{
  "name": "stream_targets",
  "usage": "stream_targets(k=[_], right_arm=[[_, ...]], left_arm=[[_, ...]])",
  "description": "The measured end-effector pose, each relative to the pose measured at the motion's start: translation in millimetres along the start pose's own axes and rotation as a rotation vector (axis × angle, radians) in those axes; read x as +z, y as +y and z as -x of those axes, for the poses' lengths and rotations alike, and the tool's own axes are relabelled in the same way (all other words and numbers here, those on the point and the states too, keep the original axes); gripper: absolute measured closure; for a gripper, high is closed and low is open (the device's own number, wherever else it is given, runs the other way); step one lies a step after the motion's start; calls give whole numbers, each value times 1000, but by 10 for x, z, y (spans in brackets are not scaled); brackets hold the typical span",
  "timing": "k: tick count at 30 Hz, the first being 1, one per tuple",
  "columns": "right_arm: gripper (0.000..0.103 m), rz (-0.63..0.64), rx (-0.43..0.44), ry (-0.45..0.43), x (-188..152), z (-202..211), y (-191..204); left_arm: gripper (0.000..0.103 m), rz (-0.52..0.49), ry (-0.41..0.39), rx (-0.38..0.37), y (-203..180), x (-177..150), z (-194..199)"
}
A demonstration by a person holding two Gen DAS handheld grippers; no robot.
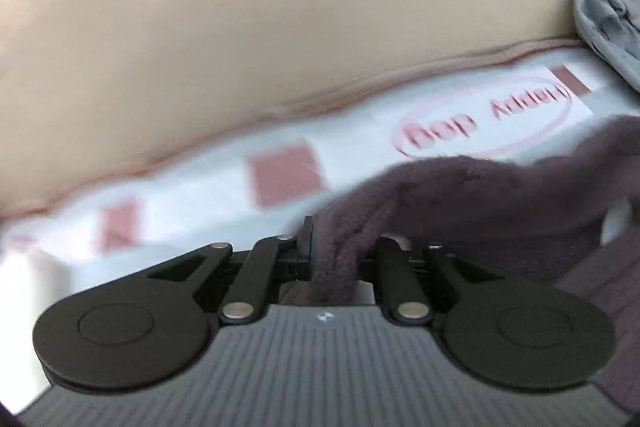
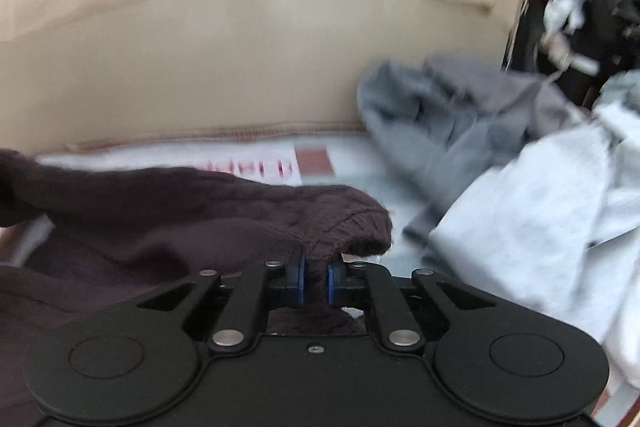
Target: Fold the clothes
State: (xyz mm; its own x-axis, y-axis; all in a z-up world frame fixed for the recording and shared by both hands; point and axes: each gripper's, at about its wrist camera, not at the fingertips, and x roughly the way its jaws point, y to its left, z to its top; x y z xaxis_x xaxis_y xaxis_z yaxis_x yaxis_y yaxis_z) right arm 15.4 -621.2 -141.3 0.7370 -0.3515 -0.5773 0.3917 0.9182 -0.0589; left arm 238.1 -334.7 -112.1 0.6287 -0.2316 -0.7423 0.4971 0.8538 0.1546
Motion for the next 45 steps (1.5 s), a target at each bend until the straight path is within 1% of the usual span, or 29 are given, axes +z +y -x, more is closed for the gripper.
stream_targets(k=[3, 5, 7, 9, 11, 13, 15, 16, 17, 18, 19, 20, 21, 22, 23, 25, 26, 27, 29, 33, 37, 38, 39, 41, 43, 45], right_arm=[[92, 3, 29, -61, -47, 303, -37], [92, 11, 49, -82, -109, 406, -37], [92, 27, 54, -98, -113, 449, -25], [93, 59, 45, -124, -18, 460, 14], [93, 61, 45, -128, 125, 403, 45], [94, 57, 49, -113, 328, 248, 49], [94, 54, 47, -91, 551, 49, 56], [94, 52, 47, -72, 665, -73, 62], [94, 47, 54, -40, 784, -235, 68], [92, 45, 62, 2, 890, -409, 80], [85, 40, 68, 64, 958, -607, 89], [78, 12, 64, 129, 1002, -806, 68], [70, -24, 57, 191, 1035, -983, 30], [71, -83, 56, 230, 1039, -1070, -52], [71, -150, 76, 235, 1025, -1075, -151], [66, -287, 134, 251, 935, -1005, -352], [66, -342, 170, 263, 868, -950, -428], [66, -362, 207, 278, 789, -894, -457], [66, -348, 249, 298, 583, -689, -471], [66, -290, 286, 293, 190, -228, -490], [65, -279, 327, 266, -130, 191, -477], [65, -251, 336, 271, -160, 262, -406], [65, -218, 338, 270, -176, 328, -332], [58, -127, 301, 246, -139, 408, -203], [57, -61, 254, 251, -107, 439, -134], [57, -72, 220, 264, -98, 471, -182]], left_arm=[[94, 55, -103, -7, 253, -72, 427], [94, 75, -135, 9, 365, -127, 627], [94, 111, -159, 5, 491, -154, 764], [94, 135, -163, 3, 593, -141, 820], [94, 149, -163, 4, 687, -106, 839], [94, 140, -144, 16, 755, -9, 743], [93, 143, -102, 35, 803, 146, 570], [90, 159, -62, 52, 838, 232, 439], [81, 173, -14, 67, 872, 321, 296], [59, 180, 55, 82, 904, 409, 118], [51, 183, 104, 116, 935, 461, -35], [48, 187, 141, 146, 966, 499, -165], [48, 190, 141, 164, 1000, 489, -214], [48, 196, 138, 169, 1031, 467, -243], [48, 210, 127, 130, 1056, 406, -203], [48, 236, 107, 45, 1104, 277, -119], [48, 236, 108, -24, 1109, 177, -58], [48, 219, 115, -78, 1086, 58, -1], [48, 184, 130, -177, 1042, -180, 110], [48, 114, 144, -230, 995, -673, 304], [46, 102, 127, -297, 1093, -984, 426], [41, 98, 125, -313, 1116, -1054, 453], [35, 87, 124, -326, 1114, -1114, 474], [27, 18, 130, -327, 937, -1159, 485], [27, -51, 136, -329, 761, -1204, 496], [27, -120, 142, -330, 584, -1249, 507]])
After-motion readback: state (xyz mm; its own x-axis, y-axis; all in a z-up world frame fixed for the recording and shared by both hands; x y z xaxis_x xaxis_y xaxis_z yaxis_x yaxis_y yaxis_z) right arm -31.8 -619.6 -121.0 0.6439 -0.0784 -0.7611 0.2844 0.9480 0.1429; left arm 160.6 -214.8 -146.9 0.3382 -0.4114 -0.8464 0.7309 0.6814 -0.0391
